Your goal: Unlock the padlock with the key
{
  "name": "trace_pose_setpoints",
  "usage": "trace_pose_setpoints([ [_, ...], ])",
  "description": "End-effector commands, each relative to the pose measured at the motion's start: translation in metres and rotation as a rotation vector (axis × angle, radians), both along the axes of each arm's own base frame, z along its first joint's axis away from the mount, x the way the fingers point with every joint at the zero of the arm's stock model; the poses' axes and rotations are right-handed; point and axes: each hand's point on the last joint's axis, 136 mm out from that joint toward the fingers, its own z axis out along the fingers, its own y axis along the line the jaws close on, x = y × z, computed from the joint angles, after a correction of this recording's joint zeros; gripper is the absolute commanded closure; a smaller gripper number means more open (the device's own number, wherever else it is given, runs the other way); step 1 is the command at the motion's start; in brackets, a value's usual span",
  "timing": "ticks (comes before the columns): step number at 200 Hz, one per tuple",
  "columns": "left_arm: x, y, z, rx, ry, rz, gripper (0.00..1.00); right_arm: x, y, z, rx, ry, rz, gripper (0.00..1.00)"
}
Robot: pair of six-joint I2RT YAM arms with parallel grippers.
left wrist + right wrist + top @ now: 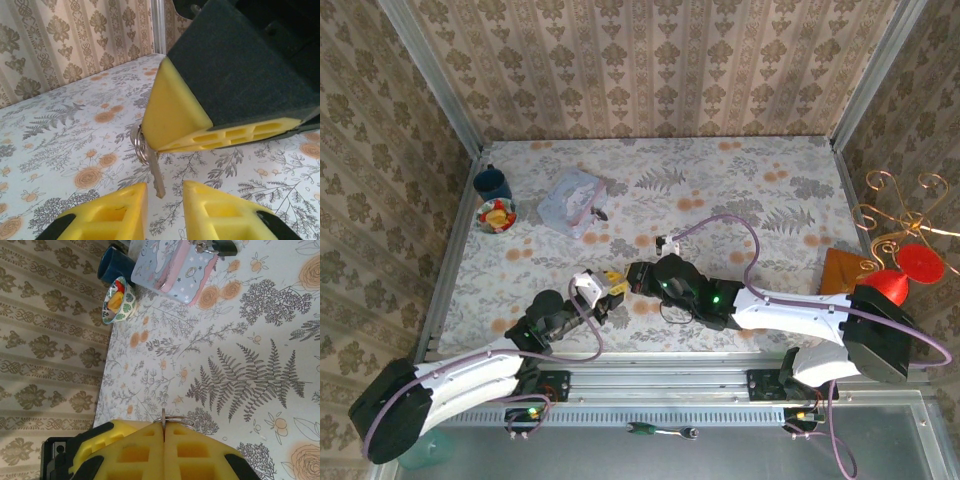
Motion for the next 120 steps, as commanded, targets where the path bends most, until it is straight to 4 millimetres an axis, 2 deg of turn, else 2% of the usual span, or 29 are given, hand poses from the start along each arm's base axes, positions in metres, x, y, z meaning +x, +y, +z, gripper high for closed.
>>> trace_pose_setpoints([
  [1,-0.002,-0.005,0.015,-0.019,-0.03,-0.025,0.76,0.007,0.0,0.014,0.026,-0.02,-0.05,1.0],
  [50,-0.009,-0.01,0.012,0.009,-0.025,-0.078,0.94,0.006,0.0,0.009,-0.041,0.004,-0.043,1.0],
  [70,-0.007,-0.01,0.011,0.013,-0.014,-0.07,0.95,0.006,0.001,0.012,-0.049,0.005,-0.039,1.0],
  [74,-0.007,-0.01,0.011,0.012,-0.013,-0.069,0.95,0.007,0.003,0.002,-0.072,0.018,-0.039,1.0],
  [120,-0.004,-0.012,0.007,0.032,0.023,-0.081,1.0,0.007,0.008,-0.006,-0.102,0.043,-0.027,1.0],
])
